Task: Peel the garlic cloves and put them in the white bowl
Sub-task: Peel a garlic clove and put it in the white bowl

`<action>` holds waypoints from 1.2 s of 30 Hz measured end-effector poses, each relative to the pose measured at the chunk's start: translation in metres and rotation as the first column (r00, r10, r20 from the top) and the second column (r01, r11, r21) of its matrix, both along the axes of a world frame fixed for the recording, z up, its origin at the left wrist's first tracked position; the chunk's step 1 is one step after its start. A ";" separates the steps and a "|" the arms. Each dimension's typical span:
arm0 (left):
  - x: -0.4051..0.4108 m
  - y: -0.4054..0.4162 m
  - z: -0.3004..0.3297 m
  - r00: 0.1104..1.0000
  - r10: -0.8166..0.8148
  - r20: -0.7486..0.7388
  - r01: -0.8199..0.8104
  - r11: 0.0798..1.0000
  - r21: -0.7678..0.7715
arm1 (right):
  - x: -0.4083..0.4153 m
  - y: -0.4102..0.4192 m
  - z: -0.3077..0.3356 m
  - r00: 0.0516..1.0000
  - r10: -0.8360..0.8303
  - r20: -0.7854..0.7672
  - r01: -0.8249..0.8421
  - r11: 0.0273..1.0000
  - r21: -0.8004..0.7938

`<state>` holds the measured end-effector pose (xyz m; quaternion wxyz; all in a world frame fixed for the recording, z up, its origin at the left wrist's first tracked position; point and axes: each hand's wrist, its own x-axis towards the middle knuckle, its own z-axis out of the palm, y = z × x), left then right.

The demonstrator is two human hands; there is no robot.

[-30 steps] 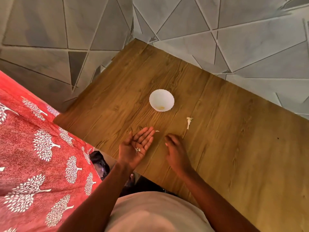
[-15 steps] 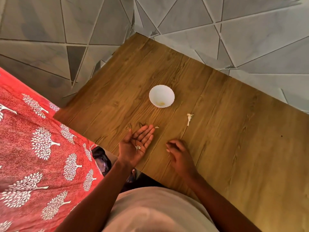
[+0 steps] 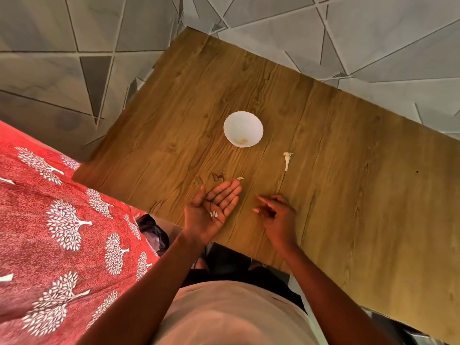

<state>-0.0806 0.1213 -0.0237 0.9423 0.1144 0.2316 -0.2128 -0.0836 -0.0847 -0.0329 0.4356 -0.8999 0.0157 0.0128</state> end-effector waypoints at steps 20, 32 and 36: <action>-0.002 -0.002 0.003 1.000 -0.003 -0.006 0.003 0.999 0.052 | 0.032 0.003 0.009 0.995 -0.082 -0.053 0.074 0.989 -0.126; 0.000 -0.031 0.012 0.980 0.196 -0.018 -0.190 0.964 0.187 | 0.038 -0.024 0.012 0.982 -0.030 -0.189 0.045 0.996 0.073; 0.002 -0.037 0.009 0.967 0.254 -0.008 -0.247 0.946 0.211 | 0.033 -0.036 0.010 0.981 -0.001 -0.192 0.039 0.980 0.196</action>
